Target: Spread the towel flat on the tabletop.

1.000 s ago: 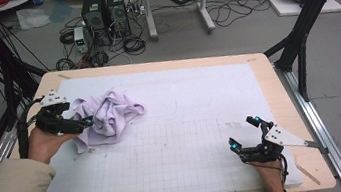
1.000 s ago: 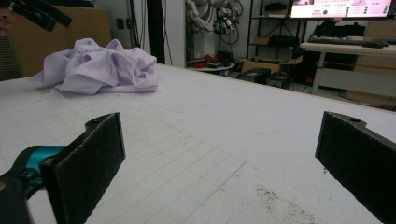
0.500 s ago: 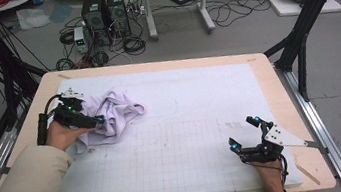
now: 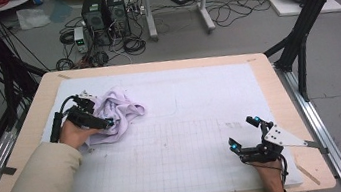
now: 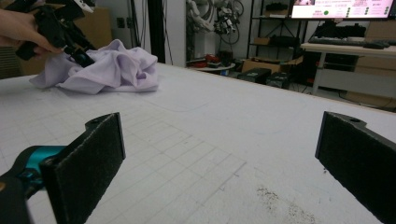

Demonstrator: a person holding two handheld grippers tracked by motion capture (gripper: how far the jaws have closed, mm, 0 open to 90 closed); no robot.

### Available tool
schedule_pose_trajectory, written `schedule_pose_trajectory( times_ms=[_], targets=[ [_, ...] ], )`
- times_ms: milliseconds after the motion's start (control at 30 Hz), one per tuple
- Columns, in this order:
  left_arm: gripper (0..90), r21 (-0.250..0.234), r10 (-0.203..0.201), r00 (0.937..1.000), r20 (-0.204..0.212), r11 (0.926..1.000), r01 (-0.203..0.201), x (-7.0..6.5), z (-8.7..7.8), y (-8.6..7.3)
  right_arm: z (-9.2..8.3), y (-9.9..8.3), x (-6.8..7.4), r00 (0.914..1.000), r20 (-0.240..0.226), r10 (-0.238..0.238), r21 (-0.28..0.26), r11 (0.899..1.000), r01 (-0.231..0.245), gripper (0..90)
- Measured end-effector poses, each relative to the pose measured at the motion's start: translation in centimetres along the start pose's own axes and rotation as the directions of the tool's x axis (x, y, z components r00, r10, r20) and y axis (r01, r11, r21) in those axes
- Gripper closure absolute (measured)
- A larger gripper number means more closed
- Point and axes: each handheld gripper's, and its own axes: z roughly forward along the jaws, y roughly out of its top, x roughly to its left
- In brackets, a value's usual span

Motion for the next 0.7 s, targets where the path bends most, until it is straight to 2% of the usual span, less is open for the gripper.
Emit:
schedule_pose_trajectory(
  times_ms=[67, 100, 200, 267, 300, 400, 467, 567, 700],
  targets=[
    [23.3, 0.002, -0.012, 0.9999, 0.007, 0.9999, 0.012, 0.1, 0.1, 0.0, 0.0, 0.0, 0.0, 1.0, 0.0, -0.001, 0.0, 1.0, 0.001, 0.5],
    [27.6, 0.005, -0.003, 1.0, 0.006, 1.0, 0.003, 0.1, 0.1, 0.0, 0.0, 0.0, 0.0, 1.0, 0.0, -0.001, 0.001, 1.0, 0.001, 0.5],
    [48.2, 0.005, -0.002, 0.9997, 0.024, 1.0, 0.002, 0.1, 0.0, -0.1, 0.0, 0.0, 0.0, 1.0, 0.0, 0.0, 0.001, 1.0, 0.0, 0.5],
    [59.9, 0.025, -0.024, 0.9996, 0.016, 0.9994, 0.024, 0.0, 0.0, 0.0, 0.0, 0.0, 0.0, 1.0, 0.0, 0.0, 0.001, 1.0, 0.0, 0.5],
    [62.7, 0.025, -0.033, 0.9994, 0.009, 0.9992, 0.033, -0.2, 0.0, 0.0, 0.0, 0.0, 0.0, 1.0, 0.0, 0.0, 0.002, 1.0, 0.0, 0.5],
    [68.0, 0.03, -0.016, 0.9999, -0.002, 0.9994, 0.016, -0.5, -0.2, 0.2, 0.0, 0.0, 0.0, 1.0, 0.0, -0.001, 0.002, 1.0, 0.001, 0.5],
    [69.7, 0.022, -0.023, 0.9997, -0.008, 0.9995, 0.023, -0.6, -0.6, 0.3, 0.0, 0.0, 0.0, 1.0, 0.0, 0.0, 0.001, 1.0, 0.0, 0.5],
    [70.7, -0.013, -0.017, 0.9998, -0.005, 0.9998, 0.017, -1.2, -1.5, 0.6, 0.0, 0.0, 0.0, 1.0, 0.0, -0.001, 0.002, 1.0, 0.001, 0.5],
    [70.7, -0.079, -0.006, 0.9994, 0.034, 0.9968, 0.009, -2.0, -3.0, 1.3, 0.0, 0.0, 0.0, 1.0, 0.001, 0.001, 0.001, 1.0, -0.001, 0.5]
  ],
)
